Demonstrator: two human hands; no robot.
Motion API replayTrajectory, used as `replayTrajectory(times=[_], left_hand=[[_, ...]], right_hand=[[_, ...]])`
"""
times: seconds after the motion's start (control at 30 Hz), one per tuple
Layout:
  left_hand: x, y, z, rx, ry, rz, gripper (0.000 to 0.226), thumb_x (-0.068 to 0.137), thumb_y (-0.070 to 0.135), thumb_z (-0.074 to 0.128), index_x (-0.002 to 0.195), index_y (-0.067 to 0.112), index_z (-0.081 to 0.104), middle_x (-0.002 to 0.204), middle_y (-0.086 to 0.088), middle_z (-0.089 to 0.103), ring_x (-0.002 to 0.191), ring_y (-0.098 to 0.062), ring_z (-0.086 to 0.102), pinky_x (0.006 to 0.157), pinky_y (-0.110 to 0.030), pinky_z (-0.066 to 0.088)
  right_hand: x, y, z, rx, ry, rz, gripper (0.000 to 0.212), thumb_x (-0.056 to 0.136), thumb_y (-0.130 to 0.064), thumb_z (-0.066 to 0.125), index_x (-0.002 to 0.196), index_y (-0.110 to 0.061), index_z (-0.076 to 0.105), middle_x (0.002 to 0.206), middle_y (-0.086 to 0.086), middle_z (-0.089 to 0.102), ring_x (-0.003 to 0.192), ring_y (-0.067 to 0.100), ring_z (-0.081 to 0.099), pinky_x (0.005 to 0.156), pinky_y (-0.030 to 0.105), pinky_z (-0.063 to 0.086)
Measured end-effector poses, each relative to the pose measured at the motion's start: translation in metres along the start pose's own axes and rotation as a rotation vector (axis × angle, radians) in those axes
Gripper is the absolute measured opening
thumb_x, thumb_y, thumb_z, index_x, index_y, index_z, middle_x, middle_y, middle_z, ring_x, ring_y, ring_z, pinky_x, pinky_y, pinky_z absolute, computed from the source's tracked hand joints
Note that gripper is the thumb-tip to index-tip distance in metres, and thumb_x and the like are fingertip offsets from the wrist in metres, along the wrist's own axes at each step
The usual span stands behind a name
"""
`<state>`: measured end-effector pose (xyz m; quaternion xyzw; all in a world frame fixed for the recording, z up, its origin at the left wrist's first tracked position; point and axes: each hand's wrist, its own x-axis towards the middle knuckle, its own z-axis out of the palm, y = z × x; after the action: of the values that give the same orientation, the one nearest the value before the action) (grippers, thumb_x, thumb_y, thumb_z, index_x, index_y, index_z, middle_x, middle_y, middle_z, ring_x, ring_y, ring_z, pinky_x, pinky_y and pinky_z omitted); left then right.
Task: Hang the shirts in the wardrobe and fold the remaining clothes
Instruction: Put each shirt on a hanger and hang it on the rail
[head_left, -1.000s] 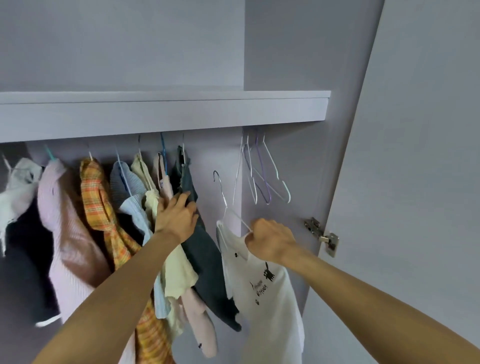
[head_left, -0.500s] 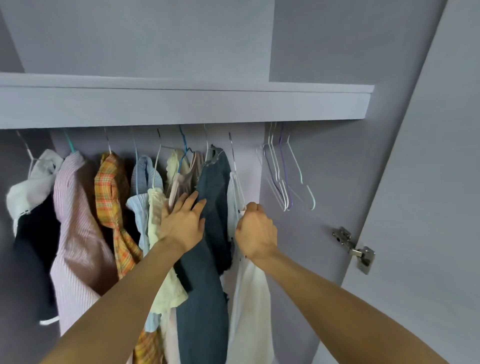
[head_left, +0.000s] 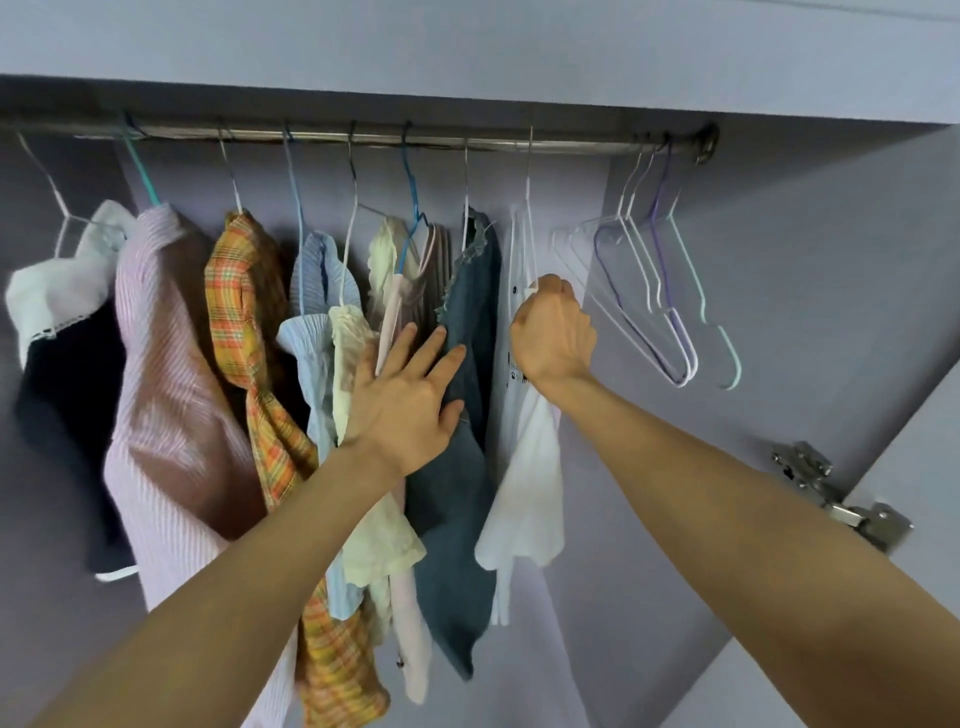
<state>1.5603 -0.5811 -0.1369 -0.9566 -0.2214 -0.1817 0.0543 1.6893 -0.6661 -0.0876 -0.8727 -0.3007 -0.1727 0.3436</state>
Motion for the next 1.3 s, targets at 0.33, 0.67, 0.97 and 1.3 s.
replayTrajectory(times=[0.33, 0.67, 0.97, 1.3], left_hand=[[-0.010, 0.014, -0.003, 0.056, -0.040, 0.001, 0.063, 0.096, 0.045, 0.030, 0.150, 0.027, 0.002, 0.158, 0.007, -0.003, 0.144, -0.021, -0.011, 0.113, -0.053, 0.000], [-0.117, 0.040, -0.051, -0.058, -0.037, -0.134, 0.059, 0.096, 0.035, 0.037, 0.149, 0.027, 0.013, 0.158, -0.001, 0.000, 0.144, -0.024, -0.007, 0.112, -0.055, -0.002], [-0.308, 0.023, -0.075, -0.343, 0.026, -0.761, 0.044, 0.093, 0.019, 0.049, 0.136, 0.014, 0.044, 0.142, -0.006, 0.039, 0.127, -0.030, 0.038, 0.102, -0.041, 0.032], [-0.536, 0.111, -0.100, -0.226, 0.221, -1.601, 0.035, 0.094, 0.016, 0.047, 0.129, 0.013, 0.052, 0.134, -0.008, 0.049, 0.120, -0.028, 0.048, 0.101, -0.040, 0.037]], right_hand=[[-0.011, 0.001, -0.002, 0.043, -0.291, -0.021, 0.038, 0.097, -0.012, 0.037, 0.134, -0.004, 0.035, 0.128, 0.017, 0.045, 0.107, 0.038, 0.053, 0.078, 0.037, 0.040], [-0.146, 0.010, -0.052, 0.045, -0.330, -0.109, 0.048, 0.094, -0.013, 0.042, 0.141, -0.012, 0.033, 0.143, 0.005, 0.036, 0.131, 0.024, 0.030, 0.103, 0.038, 0.029], [-0.282, -0.032, -0.054, 0.421, -0.786, -0.217, 0.031, 0.092, -0.003, 0.044, 0.121, -0.008, 0.054, 0.114, 0.008, 0.059, 0.103, 0.021, 0.056, 0.084, 0.021, 0.042], [-0.466, -0.069, -0.046, 0.424, -1.472, -0.790, 0.029, 0.093, -0.004, 0.042, 0.116, -0.006, 0.059, 0.108, 0.015, 0.067, 0.102, 0.029, 0.060, 0.084, 0.028, 0.041]])
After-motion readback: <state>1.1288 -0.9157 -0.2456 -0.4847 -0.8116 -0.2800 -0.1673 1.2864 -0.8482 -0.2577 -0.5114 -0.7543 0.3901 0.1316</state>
